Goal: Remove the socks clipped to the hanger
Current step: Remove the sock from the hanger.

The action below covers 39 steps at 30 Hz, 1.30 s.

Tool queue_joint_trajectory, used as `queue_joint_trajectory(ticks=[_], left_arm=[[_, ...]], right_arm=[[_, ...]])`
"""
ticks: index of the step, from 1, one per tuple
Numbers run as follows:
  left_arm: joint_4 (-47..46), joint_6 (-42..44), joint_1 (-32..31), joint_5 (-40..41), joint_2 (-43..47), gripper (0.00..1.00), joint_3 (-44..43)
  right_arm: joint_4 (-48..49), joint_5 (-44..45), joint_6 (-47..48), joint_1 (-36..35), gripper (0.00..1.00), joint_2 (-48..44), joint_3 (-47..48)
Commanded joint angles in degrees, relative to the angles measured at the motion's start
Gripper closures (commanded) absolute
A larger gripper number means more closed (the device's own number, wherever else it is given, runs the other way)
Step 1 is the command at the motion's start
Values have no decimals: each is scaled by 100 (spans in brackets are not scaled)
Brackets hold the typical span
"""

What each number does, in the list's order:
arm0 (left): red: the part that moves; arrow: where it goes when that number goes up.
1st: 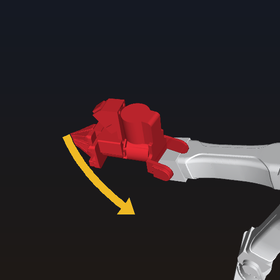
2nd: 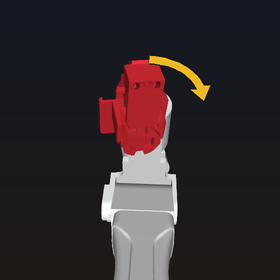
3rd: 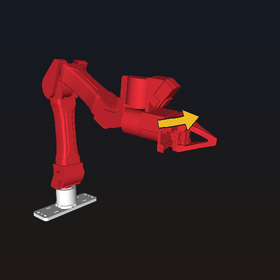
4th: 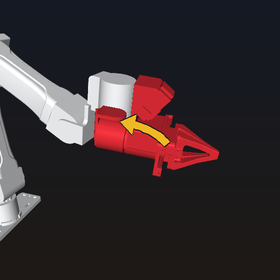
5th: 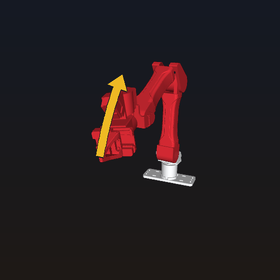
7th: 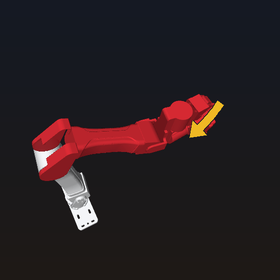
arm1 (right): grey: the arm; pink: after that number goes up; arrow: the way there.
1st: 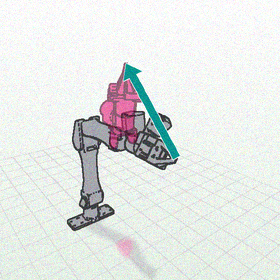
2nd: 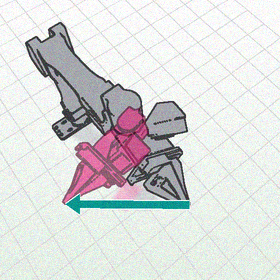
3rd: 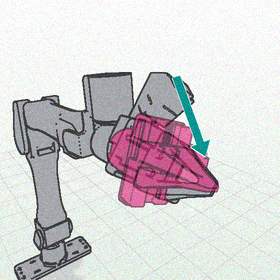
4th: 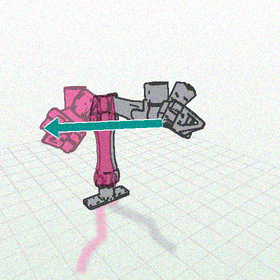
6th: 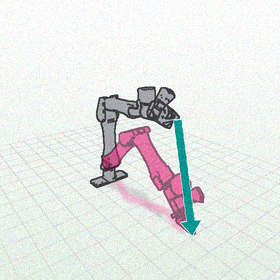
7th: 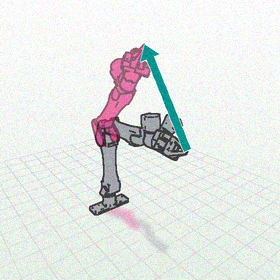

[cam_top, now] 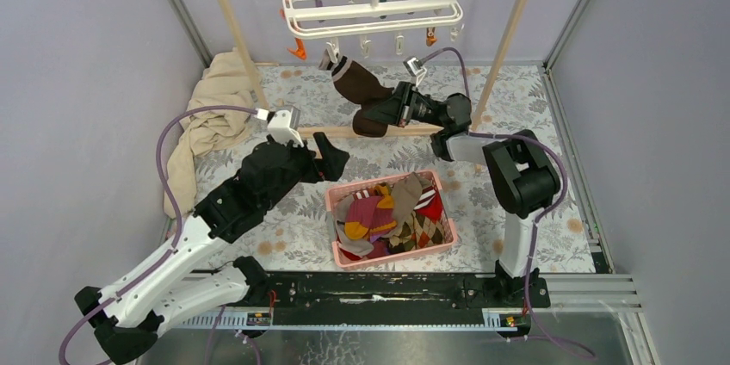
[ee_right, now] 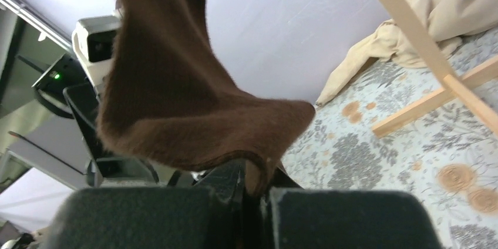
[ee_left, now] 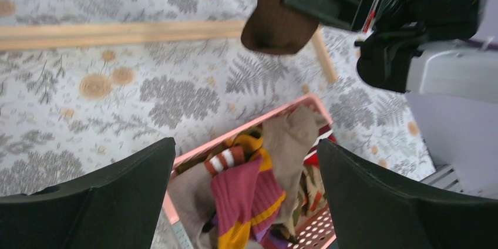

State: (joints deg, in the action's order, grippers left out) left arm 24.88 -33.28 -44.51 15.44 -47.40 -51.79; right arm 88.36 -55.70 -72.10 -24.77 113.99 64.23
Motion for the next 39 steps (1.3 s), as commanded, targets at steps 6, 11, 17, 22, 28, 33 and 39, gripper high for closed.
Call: queue_joint_trajectory(ticks=[6,11,17,22,28,33,39], left_arm=[[-1180,866,50,324,-399,2,-1015],[-2035,1546,100,539,-638,2,-1125],[-2265,1614,369,613,-834,2,-1349],[-2098,1475,429,783,-1118,2,-1740],[-1926,1431,430,1028,-1358,2,-2158],[-1821,1420,435,1161,-1567,2,-2413],[-1556,1264,439,1500,-1685,3,-2631]], right_arm=[[-3199,-378,1201,154,100,-1767,-128],[-6325,139,2964,195,100,-2494,324],[-8555,1197,4410,219,100,-3018,886],[-9191,2162,5002,214,100,-3579,852],[-9453,2950,5457,160,100,-4136,785],[-9368,3267,5830,7,100,-4465,673],[-9569,3951,6548,-879,100,-4604,793]])
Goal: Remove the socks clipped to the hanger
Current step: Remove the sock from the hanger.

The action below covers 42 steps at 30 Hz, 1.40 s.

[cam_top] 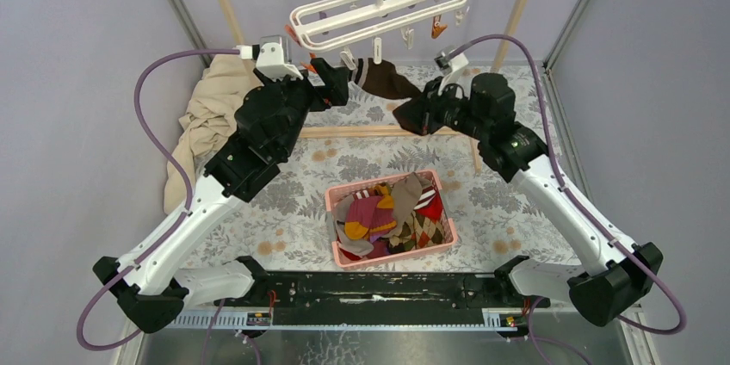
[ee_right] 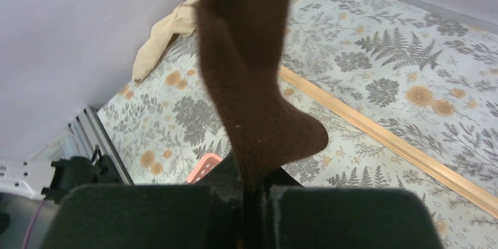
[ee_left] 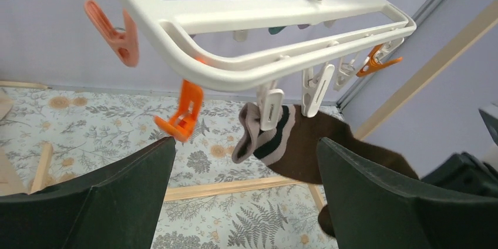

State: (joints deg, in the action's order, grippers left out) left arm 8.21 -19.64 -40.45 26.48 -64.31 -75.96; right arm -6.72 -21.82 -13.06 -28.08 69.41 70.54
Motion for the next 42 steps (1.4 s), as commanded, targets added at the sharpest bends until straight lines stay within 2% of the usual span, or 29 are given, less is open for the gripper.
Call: queue_joint_trajectory(ticks=[1,10,17,24,30,38,42], left_arm=[[156,-101,30,434,-1,3,-243],[319,-110,70,385,50,4,-398],[-203,62,171,-468,112,5,-150],[-387,-175,250,-845,-6,7,-77],[-200,-580,249,-672,-137,11,-144],[115,-827,248,-483,-338,13,-279],[181,-1213,239,-645,-6,14,274]], right_arm=[[-83,650,699,-682,100,-147,169],[-25,624,566,-1189,100,-103,-48],[-348,401,488,-1215,100,-270,149],[-760,800,592,-1209,100,-366,516],[-610,1138,561,-1236,100,-288,430],[-530,2122,828,-1891,100,-193,484],[-553,2156,857,-2042,100,-174,555]])
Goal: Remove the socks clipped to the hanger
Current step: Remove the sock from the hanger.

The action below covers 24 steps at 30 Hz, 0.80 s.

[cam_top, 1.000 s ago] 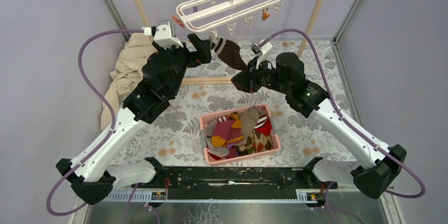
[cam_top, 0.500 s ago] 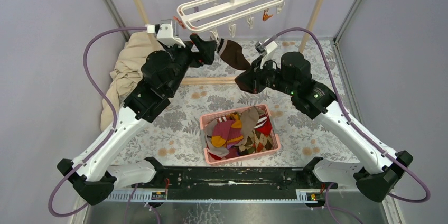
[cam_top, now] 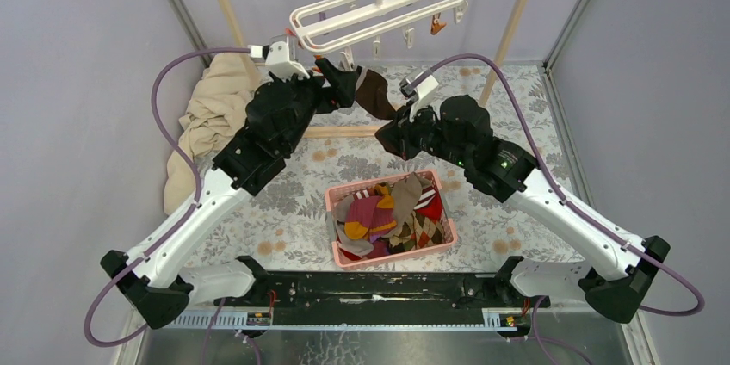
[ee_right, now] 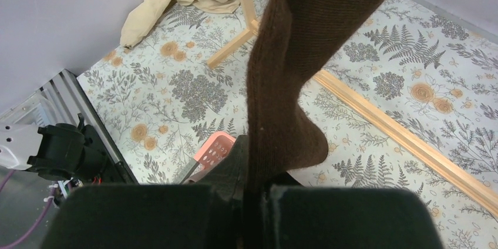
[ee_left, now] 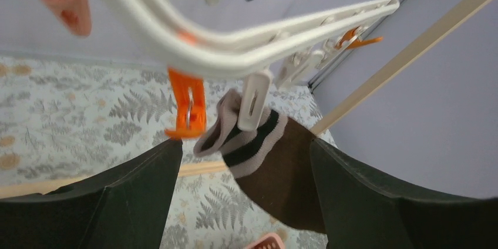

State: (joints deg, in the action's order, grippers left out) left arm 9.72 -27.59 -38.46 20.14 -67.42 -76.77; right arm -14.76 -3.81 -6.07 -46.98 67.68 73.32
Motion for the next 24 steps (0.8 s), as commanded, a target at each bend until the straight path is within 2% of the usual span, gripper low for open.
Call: queue_joint_trajectory(ticks=[1,8,18,24], left_arm=[[3,-523,40,-87,470,14,639],[-336,-832,14,-702,1768,14,1971],[-2385,-1405,14,-2213,2373,12,3568],[-3814,-1536,6,-2671,2515,12,4449]], right_arm=[[262,417,158,-172,100,4,270],[490,-8,-117,-197,100,89,229],[963,-488,-780,-197,100,327,279],[1196,-720,-1227,-195,100,470,279]])
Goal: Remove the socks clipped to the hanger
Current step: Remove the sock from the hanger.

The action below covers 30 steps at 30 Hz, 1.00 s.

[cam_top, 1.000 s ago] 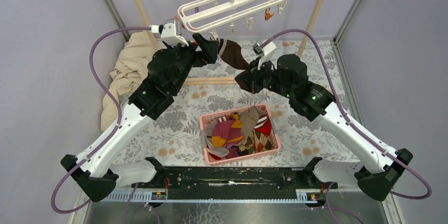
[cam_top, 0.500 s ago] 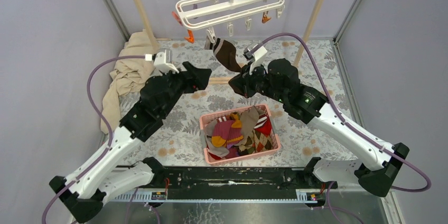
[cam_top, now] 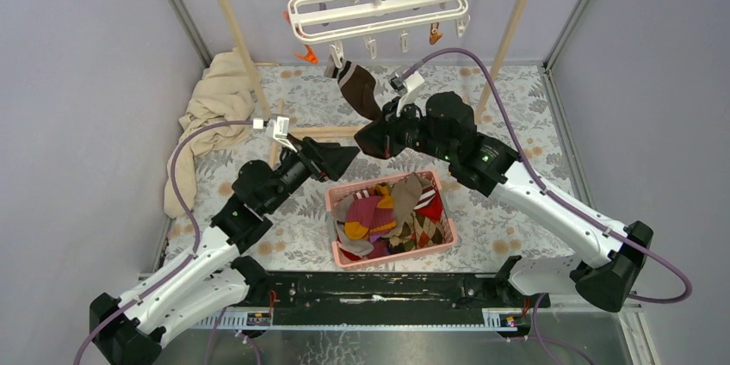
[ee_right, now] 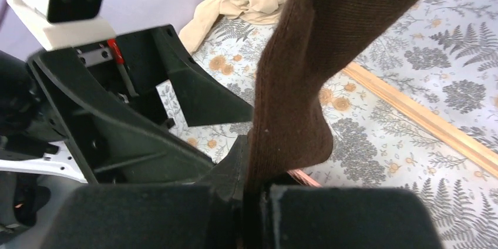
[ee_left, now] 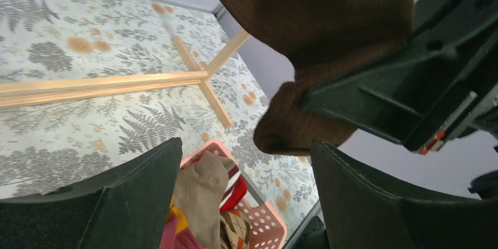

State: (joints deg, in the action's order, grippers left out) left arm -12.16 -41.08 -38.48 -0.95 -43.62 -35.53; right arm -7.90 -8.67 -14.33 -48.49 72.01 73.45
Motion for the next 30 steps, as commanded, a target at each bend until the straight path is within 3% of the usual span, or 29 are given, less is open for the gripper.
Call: queue_joint_trajectory(ticks=[1,15,23,26,30], left_arm=[[-1838,-230,7,-658,120,12,468],[-3626,-511,-1,-1217,-366,14,958],[-3495,-351,-1,-1447,-399,64,835],[-3278,-294,0,-1447,-312,91,758],[-2947,-268,5,-1404,-123,99,684]], right_arm=[[529,-271,-442,-46,100,60,266],[996,-624,-831,-46,100,290,202],[1115,-655,-931,-41,100,331,178],[1123,-660,-938,-42,100,333,151],[1107,-615,-930,-46,100,314,88]])
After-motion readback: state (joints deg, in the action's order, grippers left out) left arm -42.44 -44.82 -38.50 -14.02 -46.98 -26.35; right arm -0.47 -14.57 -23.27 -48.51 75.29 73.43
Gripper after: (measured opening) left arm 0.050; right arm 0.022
